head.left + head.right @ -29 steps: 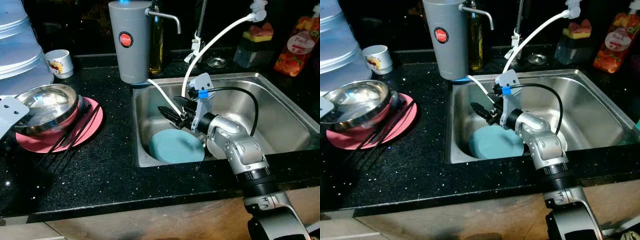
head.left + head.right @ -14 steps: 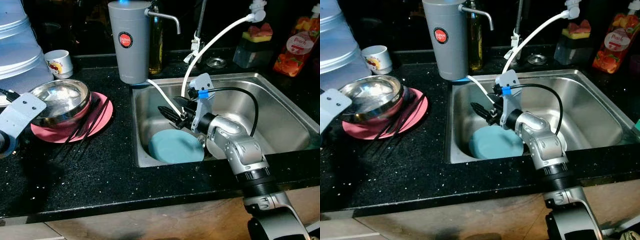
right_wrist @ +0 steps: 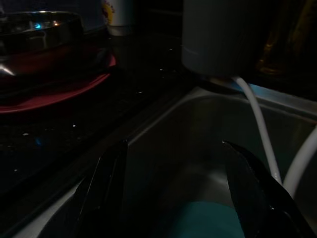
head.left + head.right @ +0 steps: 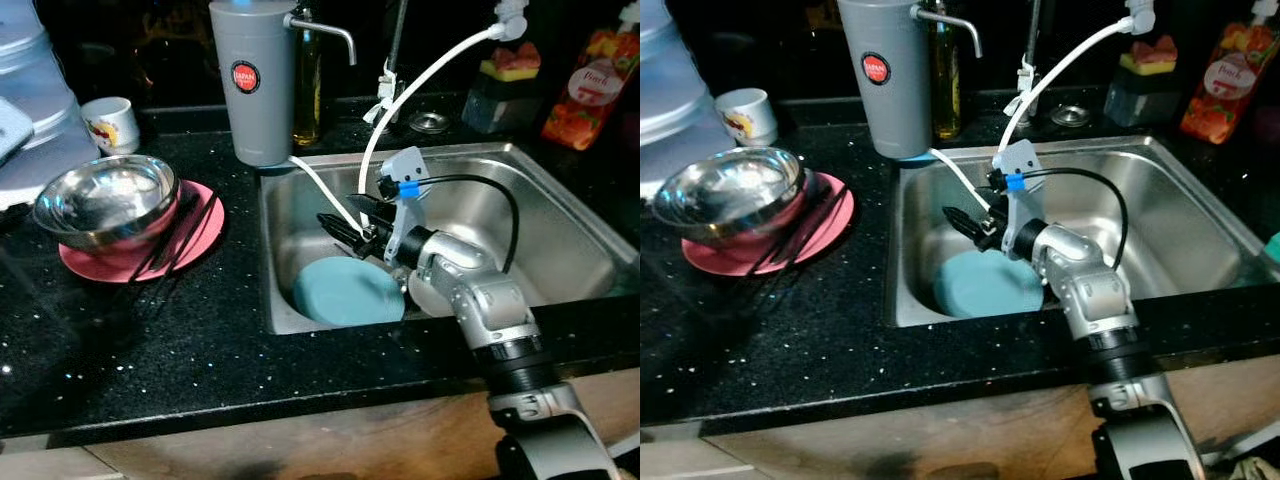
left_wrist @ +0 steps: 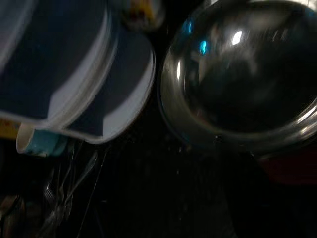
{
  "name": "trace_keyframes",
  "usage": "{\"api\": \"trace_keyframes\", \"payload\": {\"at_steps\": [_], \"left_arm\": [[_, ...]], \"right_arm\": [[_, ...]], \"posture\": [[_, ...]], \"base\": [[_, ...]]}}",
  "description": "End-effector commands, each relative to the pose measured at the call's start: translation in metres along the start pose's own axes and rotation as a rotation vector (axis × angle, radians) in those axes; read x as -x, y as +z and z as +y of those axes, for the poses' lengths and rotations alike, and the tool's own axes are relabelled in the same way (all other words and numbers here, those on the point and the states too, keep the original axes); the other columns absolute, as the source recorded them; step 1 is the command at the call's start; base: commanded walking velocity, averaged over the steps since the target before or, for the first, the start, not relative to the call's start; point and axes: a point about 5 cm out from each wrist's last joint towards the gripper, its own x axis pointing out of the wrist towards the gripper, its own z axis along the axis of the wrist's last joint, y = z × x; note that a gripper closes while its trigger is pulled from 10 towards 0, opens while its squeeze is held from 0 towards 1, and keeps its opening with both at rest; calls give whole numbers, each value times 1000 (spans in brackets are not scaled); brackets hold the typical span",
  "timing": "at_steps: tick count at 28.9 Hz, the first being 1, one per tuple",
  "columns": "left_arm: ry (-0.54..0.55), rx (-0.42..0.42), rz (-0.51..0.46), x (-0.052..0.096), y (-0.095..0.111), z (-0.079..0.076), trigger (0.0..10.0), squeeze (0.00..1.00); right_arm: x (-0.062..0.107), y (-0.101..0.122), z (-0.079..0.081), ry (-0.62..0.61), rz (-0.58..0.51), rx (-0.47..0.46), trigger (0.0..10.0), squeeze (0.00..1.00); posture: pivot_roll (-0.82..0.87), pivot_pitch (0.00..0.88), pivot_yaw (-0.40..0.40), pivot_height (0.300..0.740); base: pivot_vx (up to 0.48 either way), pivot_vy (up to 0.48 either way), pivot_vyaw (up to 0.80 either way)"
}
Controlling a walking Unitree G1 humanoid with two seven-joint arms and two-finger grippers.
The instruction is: Kitchen organization
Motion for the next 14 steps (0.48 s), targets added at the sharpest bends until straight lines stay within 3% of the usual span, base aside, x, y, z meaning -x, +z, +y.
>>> {"api": "trace_keyframes", "payload": {"at_steps": [1, 3, 4, 5, 6, 7, 8, 10, 11, 14], "left_arm": [[2, 56, -136, 2, 17, 2, 10000, 0], [-4, 131, -303, -6, 33, -4, 10000, 0], [-6, 150, -340, -7, 37, -6, 10000, 0], [-33, 212, -432, -13, 45, -16, 10000, 0], [-33, 212, -432, -13, 45, -16, 10000, 0], [-51, 258, -496, -17, 52, -23, 10000, 0], [-85, 337, -581, -24, 62, -42, 10000, 0], [-92, 349, -589, -25, 63, -46, 10000, 0], [-78, 359, -537, -33, 59, -56, 10000, 0], [7, 321, -428, -44, 44, -58, 10000, 0]], "right_arm": [[-1, 1, 2, 9, -3, 3, 10000, 0], [-2, 1, 3, 8, -8, 2, 10000, 0], [-2, 1, 3, 7, -9, 2, 10000, 0], [-2, 2, 3, 2, -17, 1, 10000, 0], [-2, 2, 3, 2, -17, 1, 10000, 0], [-2, 2, 3, -1, -23, 0, 10000, 0], [-2, 4, 3, -12, -37, -1, 10000, 0], [-2, 4, 3, -14, -39, -1, 10000, 0], [-2, 4, 3, -19, -42, 0, 10000, 0], [1, 4, 3, -25, -43, 1, 10000, 0]], "posture": [[71, 6, -19, 740], [71, 6, -19, 740], [71, 6, -19, 740], [70, 7, -17, 740], [70, 7, -17, 740], [70, 7, -17, 740], [62, 7, -12, 740], [62, 7, -12, 740], [57, 6, -7, 740], [52, 7, -1, 740]], "base": [[0, 0, 0], [0, 0, 0], [0, 0, 0], [0, 0, 0], [0, 0, 0], [0, 0, 0], [0, 0, 0], [0, 0, 0], [0, 0, 0], [0, 0, 0]]}}
